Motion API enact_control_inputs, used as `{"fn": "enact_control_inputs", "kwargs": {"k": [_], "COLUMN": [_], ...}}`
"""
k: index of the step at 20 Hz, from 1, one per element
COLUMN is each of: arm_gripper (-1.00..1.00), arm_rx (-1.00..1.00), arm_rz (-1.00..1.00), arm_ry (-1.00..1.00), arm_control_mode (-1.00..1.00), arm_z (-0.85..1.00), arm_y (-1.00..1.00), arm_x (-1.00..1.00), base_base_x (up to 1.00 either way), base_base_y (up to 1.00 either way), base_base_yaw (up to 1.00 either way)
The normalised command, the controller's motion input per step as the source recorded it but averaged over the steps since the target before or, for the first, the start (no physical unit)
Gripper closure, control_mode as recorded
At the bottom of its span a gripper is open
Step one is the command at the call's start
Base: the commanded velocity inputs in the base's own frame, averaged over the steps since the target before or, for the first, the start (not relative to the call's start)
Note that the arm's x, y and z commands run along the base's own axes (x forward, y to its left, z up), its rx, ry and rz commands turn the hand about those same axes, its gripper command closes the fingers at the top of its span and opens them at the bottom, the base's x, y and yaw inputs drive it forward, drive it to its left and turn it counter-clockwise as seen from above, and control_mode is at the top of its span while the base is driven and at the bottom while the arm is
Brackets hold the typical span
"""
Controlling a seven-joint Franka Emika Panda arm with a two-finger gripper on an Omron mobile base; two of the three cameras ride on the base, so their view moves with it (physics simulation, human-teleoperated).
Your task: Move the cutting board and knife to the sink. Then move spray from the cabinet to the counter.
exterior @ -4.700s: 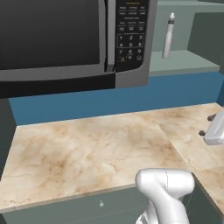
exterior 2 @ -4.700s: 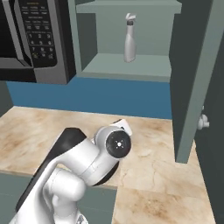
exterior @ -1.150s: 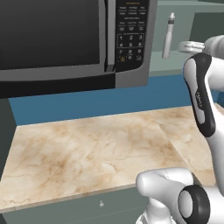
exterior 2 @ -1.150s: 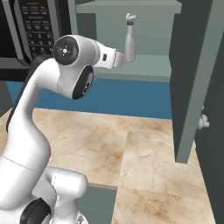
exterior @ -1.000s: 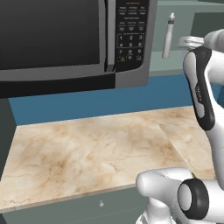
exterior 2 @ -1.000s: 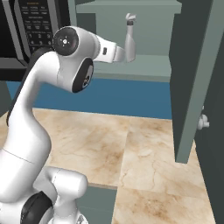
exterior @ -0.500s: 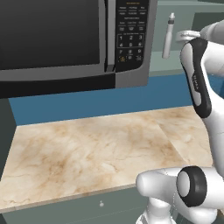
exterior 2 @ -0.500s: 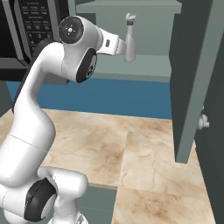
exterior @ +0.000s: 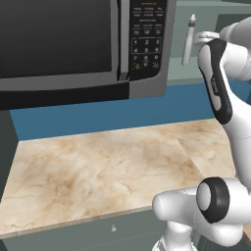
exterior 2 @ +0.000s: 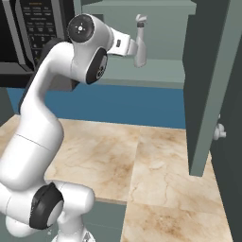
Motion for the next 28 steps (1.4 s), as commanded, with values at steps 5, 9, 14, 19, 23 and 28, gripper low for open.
{"fn": "enact_control_inputs", "kwargs": {"k": [5,9,14,19,23,28], "arm_gripper": [-1.00,-1.00,-1.00,-1.00,-1.00,-1.00], "arm_rx": [-0.03,-0.08,-0.08,-0.02,0.00,0.00], "arm_rz": [0.00,0.00,0.00,0.00,0.00,0.00], "arm_ry": [0.00,0.00,-0.02,-0.02,0.00,0.00], "arm_control_mode": [-1.00,-1.00,-1.00,-1.00,-1.00,-1.00], "arm_z": [0.00,0.00,0.00,0.00,0.02,0.10], "arm_y": [-0.10,-0.17,-0.07,0.00,0.00,0.00], "arm_x": [0.13,0.14,0.24,0.25,0.23,0.19], "base_base_x": [0.00,0.00,0.00,0.00,0.00,0.00], "base_base_y": [0.00,0.00,0.00,0.00,0.00,0.00], "base_base_yaw": [0.00,0.00,0.00,0.00,0.00,0.00]}}
